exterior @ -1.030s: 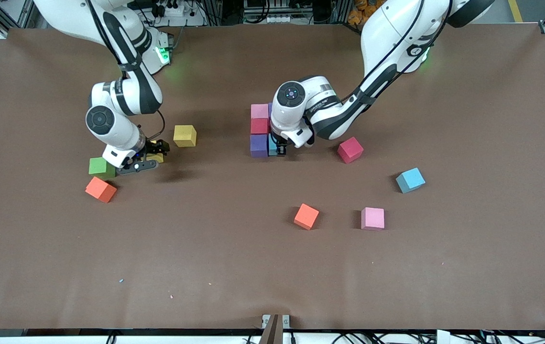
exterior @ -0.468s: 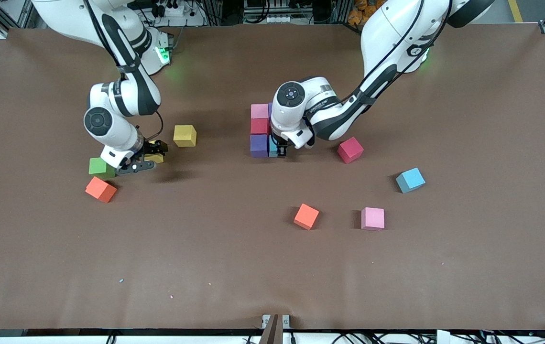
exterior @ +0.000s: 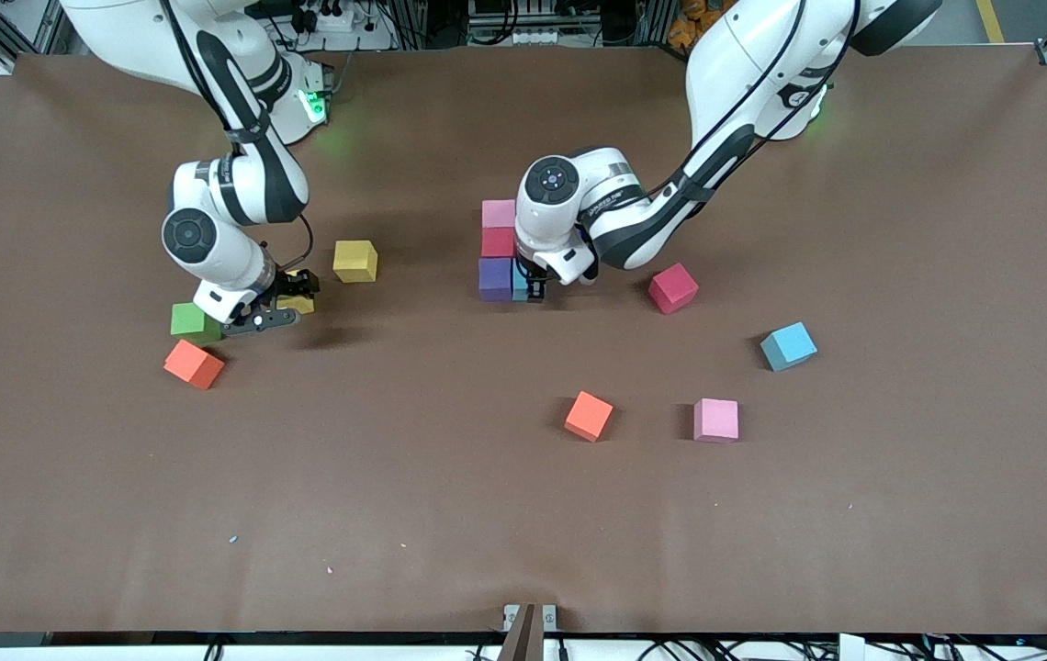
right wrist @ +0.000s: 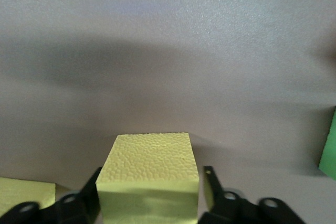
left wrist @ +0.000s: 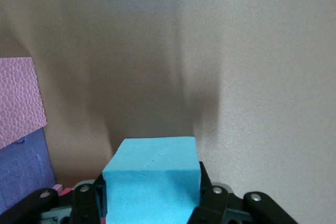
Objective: Arrange 11 blocks into digit 3
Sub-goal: 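Place cyan beside purple with the left gripper while the right gripper lifts yellow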
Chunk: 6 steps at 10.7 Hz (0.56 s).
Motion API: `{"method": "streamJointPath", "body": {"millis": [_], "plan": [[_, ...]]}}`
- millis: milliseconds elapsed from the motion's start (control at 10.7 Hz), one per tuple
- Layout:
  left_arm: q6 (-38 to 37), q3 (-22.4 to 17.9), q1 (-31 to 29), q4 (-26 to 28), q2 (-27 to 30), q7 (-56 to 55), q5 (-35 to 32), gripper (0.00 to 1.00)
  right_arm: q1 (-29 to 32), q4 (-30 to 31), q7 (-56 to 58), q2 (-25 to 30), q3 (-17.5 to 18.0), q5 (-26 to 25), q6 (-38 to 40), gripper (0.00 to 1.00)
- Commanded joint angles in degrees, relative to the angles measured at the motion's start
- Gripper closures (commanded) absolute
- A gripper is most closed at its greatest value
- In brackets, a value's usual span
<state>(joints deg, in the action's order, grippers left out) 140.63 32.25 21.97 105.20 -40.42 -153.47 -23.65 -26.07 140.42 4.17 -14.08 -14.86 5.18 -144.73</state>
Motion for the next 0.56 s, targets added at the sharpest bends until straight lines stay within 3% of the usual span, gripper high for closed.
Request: {"method": "streamJointPath", "body": {"millis": [0,94,187,468], "plan": [[0.17,-0.61,0.79,-1.13,-0.8,-1.39,-1.75,0.93,0.84,0.91,0.66,0.63,0.36,-0.52,-0.91,0.86],[0.17,-0.7,0.79,-1.13,-0.89,-1.39,-1.83,0.51,0.75,0.65,0.49,1.07,0.45,-0.52,-0.82,0.86],[0.17,-0.7,1.23,-1.13,-0.8,-1.13,-1.92,0.01,0.32,0.13,0.05,1.25,0.53,-0.44,-0.65,0.86],[-0.71,-0.7,1.32,-1.05,0.07,-1.22,-2.36,0.0,-1.17,-4.43,-0.13,0.64,0.71,1.58,1.01,0.86]]}}
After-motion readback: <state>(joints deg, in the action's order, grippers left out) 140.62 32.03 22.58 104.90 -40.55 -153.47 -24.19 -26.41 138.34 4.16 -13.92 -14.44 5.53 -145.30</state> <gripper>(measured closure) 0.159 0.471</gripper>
